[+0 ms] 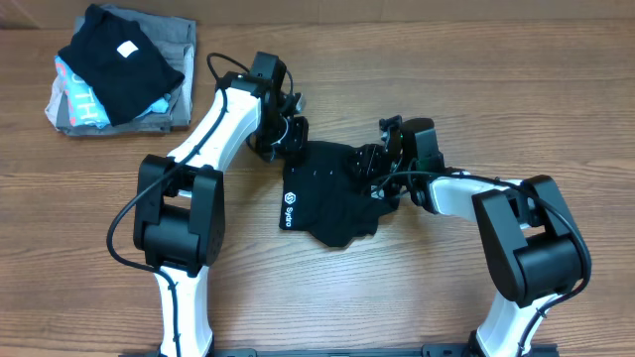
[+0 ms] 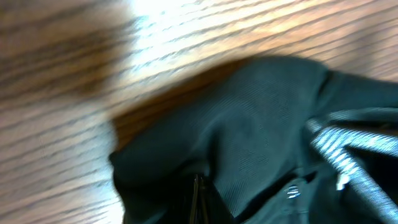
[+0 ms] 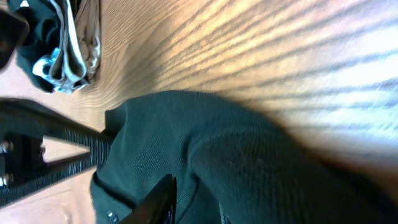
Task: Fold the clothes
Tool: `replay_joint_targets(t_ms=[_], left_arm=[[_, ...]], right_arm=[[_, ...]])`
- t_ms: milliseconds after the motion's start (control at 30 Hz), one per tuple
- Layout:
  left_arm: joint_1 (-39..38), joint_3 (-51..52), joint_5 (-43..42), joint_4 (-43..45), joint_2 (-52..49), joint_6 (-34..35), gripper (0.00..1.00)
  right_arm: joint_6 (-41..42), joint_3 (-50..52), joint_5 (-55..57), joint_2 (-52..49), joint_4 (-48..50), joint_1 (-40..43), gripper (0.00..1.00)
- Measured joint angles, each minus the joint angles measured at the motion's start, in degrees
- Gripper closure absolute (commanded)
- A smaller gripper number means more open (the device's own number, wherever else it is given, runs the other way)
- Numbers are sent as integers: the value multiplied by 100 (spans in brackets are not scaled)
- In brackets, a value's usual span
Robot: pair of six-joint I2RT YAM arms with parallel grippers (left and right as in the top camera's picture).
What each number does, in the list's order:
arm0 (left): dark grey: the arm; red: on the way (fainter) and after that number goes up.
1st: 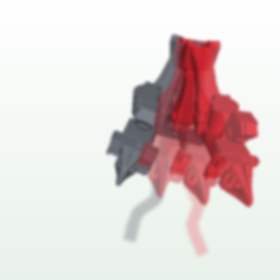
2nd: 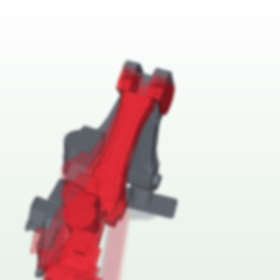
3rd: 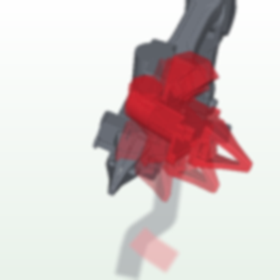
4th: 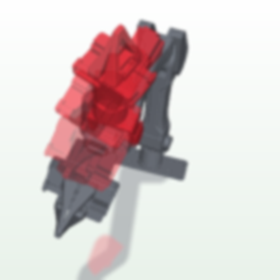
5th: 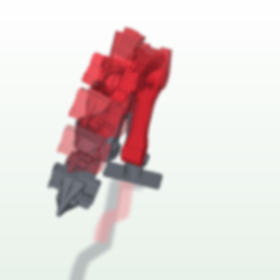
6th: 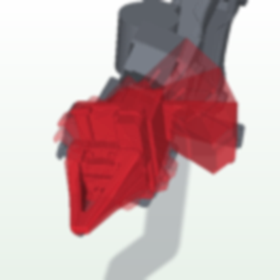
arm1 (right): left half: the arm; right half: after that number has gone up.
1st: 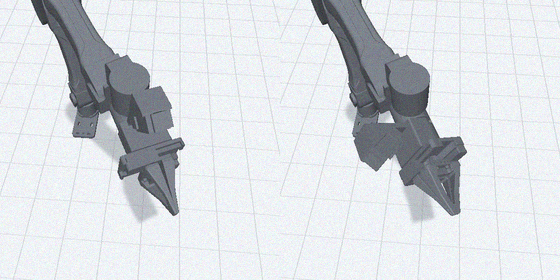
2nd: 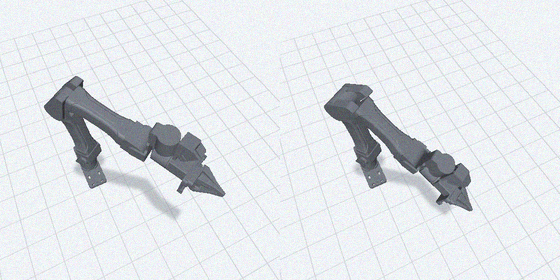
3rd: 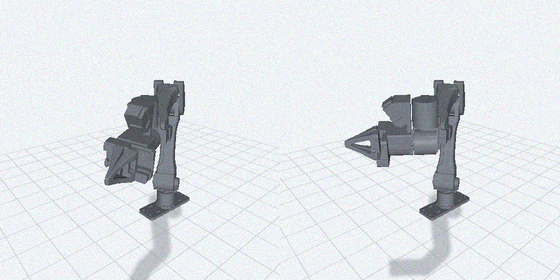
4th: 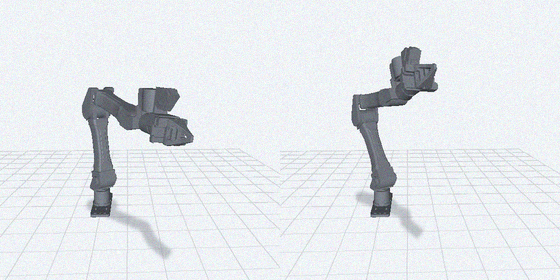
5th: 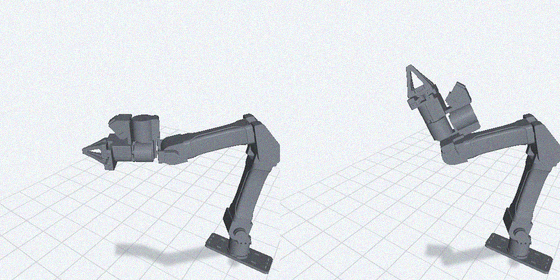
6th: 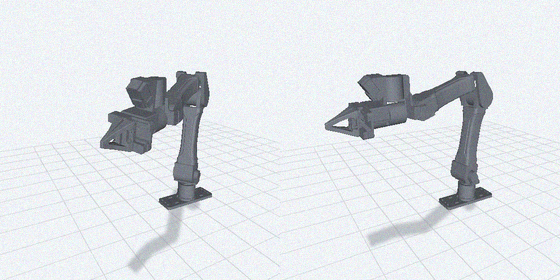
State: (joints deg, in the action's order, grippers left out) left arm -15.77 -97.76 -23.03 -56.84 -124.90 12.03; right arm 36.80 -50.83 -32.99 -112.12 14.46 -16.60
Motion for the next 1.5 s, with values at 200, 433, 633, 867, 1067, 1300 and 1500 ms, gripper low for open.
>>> replay_joint_targets(t_ms=[200, 433, 633, 867, 1067, 1300, 1500], left_arm=[[0, 13, 164, -227, 31, -17, 96], [0, 28, 227, -389, 385, -52, 96], [-68, 24, 221, -994, 1027, -61, 96], [-334, 557, 46, -1316, 1150, -68, 96], [-542, 1827, -317, -479, 1147, -66, 96], [-522, 2686, -505, 98, 1147, -68, 96], [-271, 2730, -313, -26, 1147, -63, 96]], right_arm=[[-197, -9, 72, 549, -675, 13, 76], [-546, -85, 57, 2765, -2345, 85, 66], [-704, -181, 7, 4098, -3807, 52, 65], [-719, 205, -24, 3536, -3624, -321, 66], [-625, 411, -146, 2417, -2946, -428, 67], [-527, 428, -433, 1008, -2312, -415, 71], [-505, 407, -623, 844, -2406, -188, 78]])
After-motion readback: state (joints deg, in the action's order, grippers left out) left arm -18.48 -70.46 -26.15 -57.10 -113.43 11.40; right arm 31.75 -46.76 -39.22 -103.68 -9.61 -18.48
